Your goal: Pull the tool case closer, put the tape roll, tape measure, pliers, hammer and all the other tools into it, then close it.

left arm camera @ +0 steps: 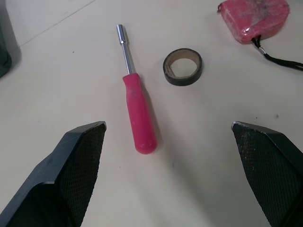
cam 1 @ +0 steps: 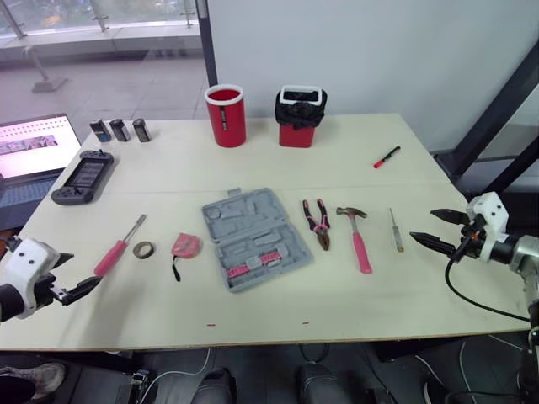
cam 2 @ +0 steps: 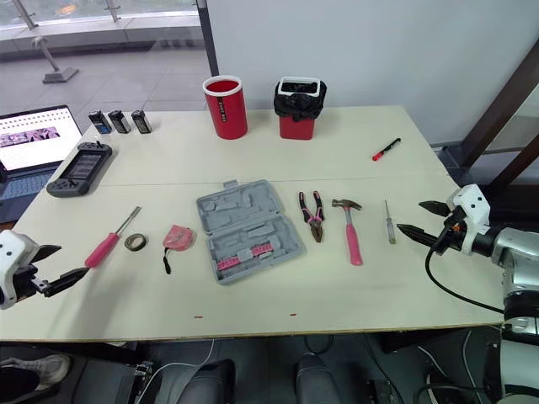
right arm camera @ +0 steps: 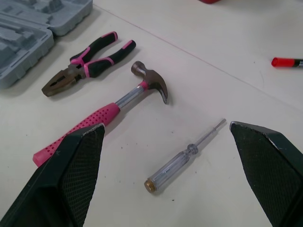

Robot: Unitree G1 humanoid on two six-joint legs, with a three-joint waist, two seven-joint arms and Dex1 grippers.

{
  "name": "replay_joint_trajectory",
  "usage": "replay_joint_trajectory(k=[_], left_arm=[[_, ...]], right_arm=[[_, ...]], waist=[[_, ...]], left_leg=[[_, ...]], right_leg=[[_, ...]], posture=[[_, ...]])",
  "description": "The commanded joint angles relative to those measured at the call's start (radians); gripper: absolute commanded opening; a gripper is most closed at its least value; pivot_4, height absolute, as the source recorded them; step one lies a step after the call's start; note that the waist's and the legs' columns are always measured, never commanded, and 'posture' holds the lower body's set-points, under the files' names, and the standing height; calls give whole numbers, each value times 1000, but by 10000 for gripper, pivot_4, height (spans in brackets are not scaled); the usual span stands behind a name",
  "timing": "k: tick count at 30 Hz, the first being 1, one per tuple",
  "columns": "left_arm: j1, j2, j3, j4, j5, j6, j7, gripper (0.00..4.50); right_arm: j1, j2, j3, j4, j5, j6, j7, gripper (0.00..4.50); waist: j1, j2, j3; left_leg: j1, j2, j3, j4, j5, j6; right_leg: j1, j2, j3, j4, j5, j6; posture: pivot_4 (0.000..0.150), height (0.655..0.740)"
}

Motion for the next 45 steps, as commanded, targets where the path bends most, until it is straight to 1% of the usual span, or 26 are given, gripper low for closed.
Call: replay_joint_trajectory(k=[1,8,12,15,17,19,20,22,23,25,27,28,29,31,32,33,34,35,36,37,40,43,45], left_arm=[[20,22,41,-39,-15,15,-8,44633],[42,12,58,-82,-54,55,-21,44633],[25,6,40,-111,-72,105,-11,44633],[-17,-1,12,-170,-90,142,-3,44633],[-54,-12,-8,-222,-109,180,7,44633],[-82,-24,-46,-274,-111,218,19,44633],[-92,-29,-78,-302,-103,229,18,44633],[-115,-41,-132,-337,-90,249,24,44633],[-135,-51,-164,-351,-86,264,30,44633],[-190,-81,-232,-358,-67,290,55,44633],[-243,-106,-290,-321,-33,292,70,39566],[-265,-116,-317,-303,-19,290,67,36510],[-287,-129,-344,-286,-8,288,66,31230],[-325,-155,-386,-255,10,288,70,21508],[-339,-165,-400,-242,20,285,72,16867],[-354,-178,-416,-227,34,282,80,12408],[-370,-190,-437,-210,50,280,86,6917],[-384,-201,-454,-194,66,280,92,2171],[-398,-212,-469,-174,81,277,98,0],[-414,-224,-481,-148,94,270,102,0],[-454,-264,-508,-101,120,275,125,0],[-501,-326,-544,-57,147,294,167,0],[-515,-341,-553,-36,165,294,173,0]], right_arm=[[-27,-13,-9,14,0,-27,3,45000],[-41,-12,-6,32,-4,-39,10,45000],[-78,10,5,15,-2,51,-27,45000],[-99,32,31,-74,10,139,-9,45000],[-98,48,70,-167,-1,161,14,45000],[-111,71,104,-255,5,222,19,45000],[-123,85,133,-290,-8,249,13,45000],[-145,113,181,-340,-33,276,-5,45000],[-163,135,208,-358,-48,287,-19,45000],[-233,194,279,-330,-115,257,-58,45000],[-304,253,342,-257,-180,222,-83,45000],[-343,284,364,-201,-207,197,-107,39250],[-388,318,383,-128,-239,164,-147,35695],[-463,368,425,9,-308,78,-228,25995],[-492,386,439,68,-334,44,-261,22103],[-519,405,458,124,-363,14,-295,17491],[-545,427,474,180,-389,-17,-328,11746],[-569,448,486,230,-411,-41,-361,7484],[-588,468,497,273,-432,-58,-391,2271],[-604,485,514,309,-458,-74,-414,1021],[-632,522,588,381,-559,-152,-470,1021],[-661,579,647,433,-639,-168,-540,1021],[-671,601,663,458,-672,-172,-572,1021]], waist=[[-1,0,0],[-1,0,0],[-3,0,0],[-1,0,0],[0,0,0],[0,0,0],[0,0,0],[-1,0,0],[-1,0,0],[-2,0,0],[-4,0,0],[-3,0,0],[-3,0,0],[-1,0,0],[2,0,0],[2,0,0],[2,0,0],[2,0,0],[0,0,0],[-1,0,0],[-2,0,0],[-2,0,0],[-8,0,0]], left_leg=[[0,0,0,0,0,0],[0,0,1,-1,0,0],[0,0,2,0,0,0],[0,0,2,0,0,0],[0,0,2,0,0,0],[0,0,2,0,0,0],[0,0,2,0,0,0],[0,0,2,0,0,0],[0,0,2,0,0,0],[0,0,1,0,0,0],[0,0,1,1,0,0],[0,0,1,1,0,0],[0,0,1,1,0,0],[-2,0,1,0,0,0],[-2,0,0,0,0,0],[-2,0,0,0,0,0],[-2,0,0,0,0,0],[-3,0,0,-1,0,0],[-3,0,0,-1,0,0],[-3,0,0,-1,0,0],[-2,0,-1,-1,0,0],[-2,0,-1,0,0,0],[-2,0,-2,1,0,0]], right_leg=[[0,0,1,0,0,0],[-1,0,2,0,0,0],[-1,0,3,0,0,0],[-1,0,3,1,0,0],[-1,0,3,1,0,0],[-1,0,3,1,0,1],[-1,1,3,1,2,3],[-1,1,3,1,2,4],[-1,1,3,1,2,4],[-1,1,3,2,2,4],[-2,2,3,3,2,4],[-2,2,3,3,2,4],[-2,2,3,3,3,4],[-4,2,3,3,3,5],[-4,2,2,3,3,5],[-4,2,2,3,3,5],[-4,2,2,3,3,6],[-4,2,2,3,3,6],[-4,2,2,3,3,6],[-4,2,2,3,3,6],[-4,2,2,4,4,6],[-4,2,2,4,4,6],[-4,3,2,6,4,6]], posture=[[1500,7400],[1500,7400],[1500,7400],[1500,7400],[1500,7400],[1500,7400],[1500,7400],[1500,7400],[1500,7400],[1500,7400],[1500,7400],[1500,7400],[1500,7400],[1500,7400],[1500,7400],[1500,7400],[1500,7400],[1500,7400],[1500,7400],[1500,7400],[1500,7400],[1500,7400],[1500,7400]])
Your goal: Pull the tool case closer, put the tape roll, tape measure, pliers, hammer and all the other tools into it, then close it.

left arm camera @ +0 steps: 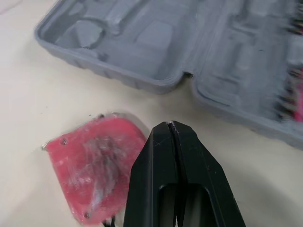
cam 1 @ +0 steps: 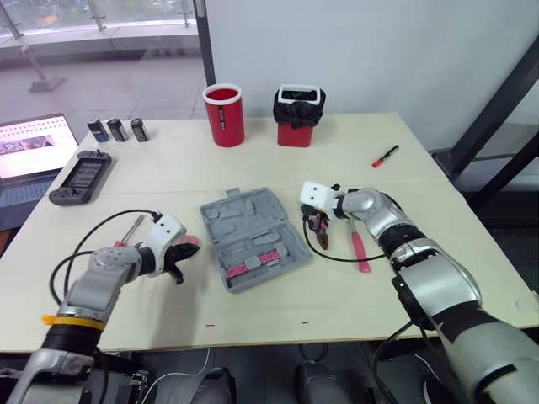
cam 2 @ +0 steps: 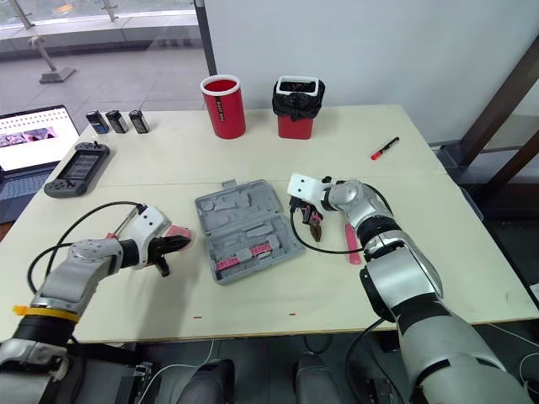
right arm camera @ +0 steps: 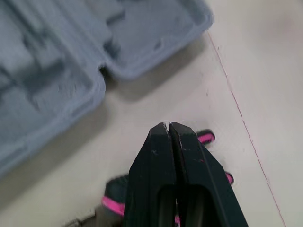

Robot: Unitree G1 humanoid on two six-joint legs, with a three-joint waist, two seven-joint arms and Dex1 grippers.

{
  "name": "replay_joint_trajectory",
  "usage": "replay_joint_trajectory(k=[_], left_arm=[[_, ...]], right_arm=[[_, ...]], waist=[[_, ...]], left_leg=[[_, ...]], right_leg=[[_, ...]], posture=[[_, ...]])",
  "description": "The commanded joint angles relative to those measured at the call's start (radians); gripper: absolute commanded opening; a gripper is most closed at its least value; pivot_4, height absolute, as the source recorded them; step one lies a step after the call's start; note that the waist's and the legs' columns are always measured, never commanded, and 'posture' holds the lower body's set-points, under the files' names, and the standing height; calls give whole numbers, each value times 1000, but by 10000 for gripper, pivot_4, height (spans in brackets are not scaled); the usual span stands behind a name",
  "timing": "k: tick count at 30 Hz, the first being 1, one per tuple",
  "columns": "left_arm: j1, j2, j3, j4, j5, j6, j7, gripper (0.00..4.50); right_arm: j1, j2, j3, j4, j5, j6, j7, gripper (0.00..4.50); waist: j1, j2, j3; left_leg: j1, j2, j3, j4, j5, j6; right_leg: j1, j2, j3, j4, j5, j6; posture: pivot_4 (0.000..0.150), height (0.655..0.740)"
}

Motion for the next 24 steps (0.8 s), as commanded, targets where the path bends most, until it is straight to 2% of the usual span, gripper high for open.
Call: replay_joint_trajectory(k=[1,7,12,24], left_arm=[[-30,-13,-17,15,27,-3,16,0],[-37,-34,-31,32,38,14,19,0],[-34,-40,-33,27,52,31,21,0],[12,-11,-17,-36,52,59,13,0]], right_arm=[[-45,40,20,16,-51,-24,-59,1021],[-67,92,34,44,-108,-24,-103,1021],[-72,119,33,59,-131,14,-60,1021],[-131,114,1,60,-130,51,-73,1021]], waist=[[-5,0,0],[-4,0,0],[-6,0,0],[-8,0,0]], left_leg=[[0,0,0,0,0,0],[0,0,-2,-1,0,0],[0,0,-3,-1,0,0],[0,0,-4,-1,0,0]], right_leg=[[0,0,0,0,0,0],[0,1,-1,2,0,0],[0,1,-1,3,0,0],[0,1,-2,4,0,0]], posture=[[1500,7400],[1500,7400],[1500,7400],[1500,7400]])
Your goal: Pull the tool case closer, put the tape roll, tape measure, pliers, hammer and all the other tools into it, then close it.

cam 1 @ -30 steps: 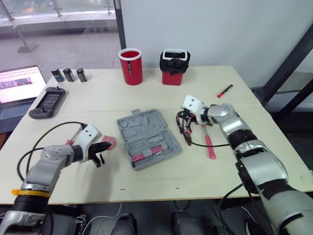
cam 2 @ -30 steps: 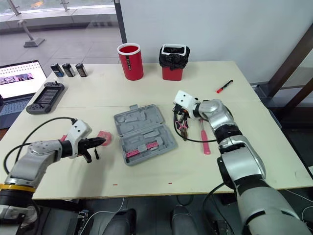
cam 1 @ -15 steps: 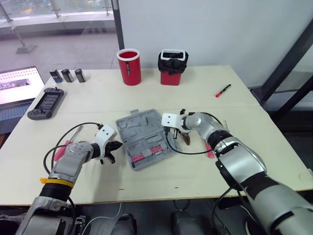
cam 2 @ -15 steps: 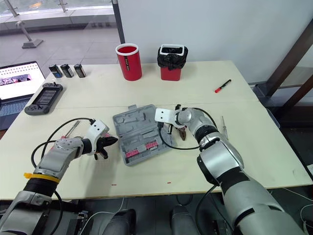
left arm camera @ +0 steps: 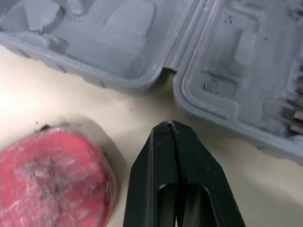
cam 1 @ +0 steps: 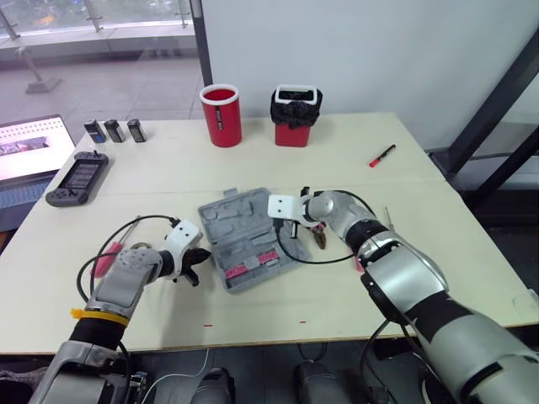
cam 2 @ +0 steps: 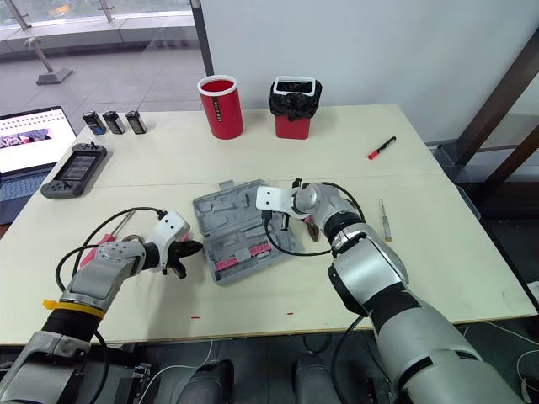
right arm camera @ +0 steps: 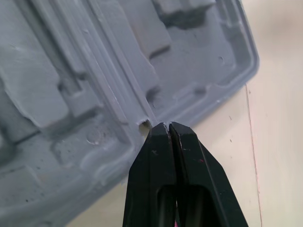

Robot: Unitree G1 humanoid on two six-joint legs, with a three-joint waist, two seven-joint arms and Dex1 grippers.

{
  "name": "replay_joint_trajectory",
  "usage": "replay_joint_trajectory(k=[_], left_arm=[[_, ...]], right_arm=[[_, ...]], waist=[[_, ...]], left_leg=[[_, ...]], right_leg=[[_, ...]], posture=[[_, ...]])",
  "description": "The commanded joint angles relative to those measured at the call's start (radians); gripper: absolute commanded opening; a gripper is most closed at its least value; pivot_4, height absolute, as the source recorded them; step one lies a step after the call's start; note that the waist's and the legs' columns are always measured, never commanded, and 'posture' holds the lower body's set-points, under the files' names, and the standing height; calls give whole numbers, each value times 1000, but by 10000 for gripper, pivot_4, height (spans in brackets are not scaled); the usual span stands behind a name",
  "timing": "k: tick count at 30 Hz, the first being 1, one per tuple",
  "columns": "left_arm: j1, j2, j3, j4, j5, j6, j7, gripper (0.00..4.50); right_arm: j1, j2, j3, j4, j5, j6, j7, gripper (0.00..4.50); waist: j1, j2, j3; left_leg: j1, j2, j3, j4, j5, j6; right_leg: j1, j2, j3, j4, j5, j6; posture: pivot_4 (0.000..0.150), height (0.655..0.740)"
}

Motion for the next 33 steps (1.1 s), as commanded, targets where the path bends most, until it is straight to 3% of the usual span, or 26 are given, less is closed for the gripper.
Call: replay_joint_trajectory(k=[1,22,33], left_arm=[[2,17,21,-37,-2,4,-2,0],[-7,-2,13,-60,-2,8,3,0],[66,55,39,-107,-14,-20,-43,0]], right_arm=[[-52,-14,-18,-12,-6,5,-10,1021],[14,42,2,1,-76,33,33,1021],[77,48,22,-13,-75,-36,300,1021]], waist=[[0,0,0],[-14,0,0],[-22,-1,-1]], left_leg=[[0,0,0,0,0,0],[0,0,-1,0,0,0],[2,0,-2,-1,0,0]], right_leg=[[0,0,0,0,0,0],[0,0,-1,0,0,0],[2,0,-2,0,0,0]], posture=[[1500,7400],[1500,7400],[1500,7400]])
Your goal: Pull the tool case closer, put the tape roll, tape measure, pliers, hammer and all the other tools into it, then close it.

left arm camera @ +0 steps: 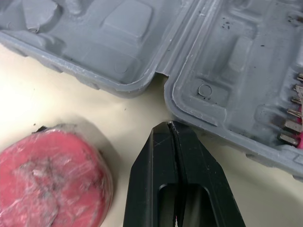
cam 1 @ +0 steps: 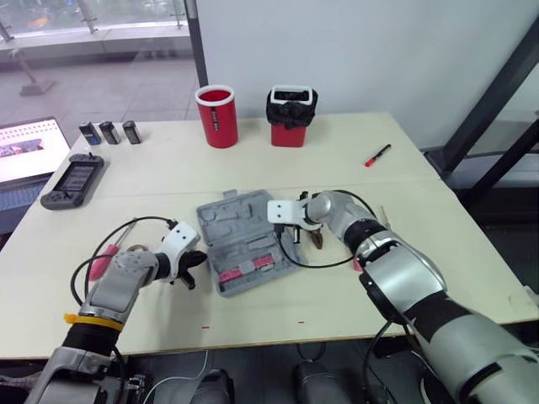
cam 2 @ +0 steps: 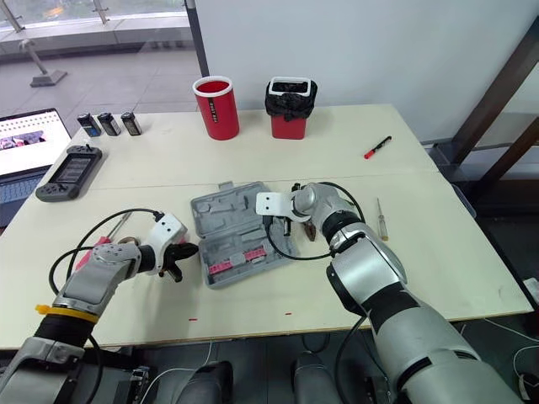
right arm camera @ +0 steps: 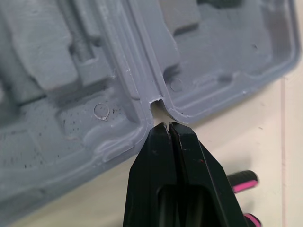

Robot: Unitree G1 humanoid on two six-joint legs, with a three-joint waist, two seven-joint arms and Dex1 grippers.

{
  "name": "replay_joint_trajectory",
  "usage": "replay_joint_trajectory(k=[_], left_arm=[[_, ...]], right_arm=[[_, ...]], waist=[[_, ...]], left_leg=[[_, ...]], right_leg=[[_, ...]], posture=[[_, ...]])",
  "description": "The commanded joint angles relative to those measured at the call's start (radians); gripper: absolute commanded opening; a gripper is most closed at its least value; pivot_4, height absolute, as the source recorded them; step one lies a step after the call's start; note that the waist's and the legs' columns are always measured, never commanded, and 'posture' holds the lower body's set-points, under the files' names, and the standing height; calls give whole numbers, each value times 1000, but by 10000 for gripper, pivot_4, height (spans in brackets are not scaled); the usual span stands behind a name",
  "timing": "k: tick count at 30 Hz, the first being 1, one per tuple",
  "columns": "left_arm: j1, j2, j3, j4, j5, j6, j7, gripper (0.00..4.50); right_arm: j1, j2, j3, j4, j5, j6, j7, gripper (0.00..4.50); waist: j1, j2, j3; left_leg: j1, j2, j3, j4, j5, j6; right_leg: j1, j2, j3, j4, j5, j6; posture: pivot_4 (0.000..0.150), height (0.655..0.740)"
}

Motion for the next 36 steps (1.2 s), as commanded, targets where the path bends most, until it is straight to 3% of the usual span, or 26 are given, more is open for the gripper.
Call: replay_joint_trajectory(k=[1,11,17,29,36], left_arm=[[38,27,29,-70,-22,-18,-25,0],[210,74,54,-255,-73,10,-63,0],[266,95,58,-322,-86,29,-77,0],[332,105,48,-373,-105,34,-99,0],[334,134,81,-341,-112,13,-112,0]], right_arm=[[62,23,15,11,7,-57,133,1021],[168,-58,-38,-66,110,-157,343,1021],[283,-117,-66,-195,192,-120,444,1021],[564,-239,-82,-752,339,215,551,1021],[601,-285,-77,-855,345,301,508,1021]], waist=[[-2,0,0],[6,0,-1],[9,-1,-1],[31,-2,-2],[34,-2,-2]], left_leg=[[0,0,0,0,0,0],[0,0,0,0,0,0],[1,0,-2,1,0,0],[4,0,-2,0,0,0],[3,0,-1,0,0,0]], right_leg=[[0,0,0,0,0,0],[2,0,0,0,0,0],[4,0,-2,-1,-1,0],[9,0,-2,-6,-3,-4],[8,0,-2,-8,-3,-5]], posture=[[1500,7400],[1500,7400],[1500,7400],[1500,7400],[1500,7400]])
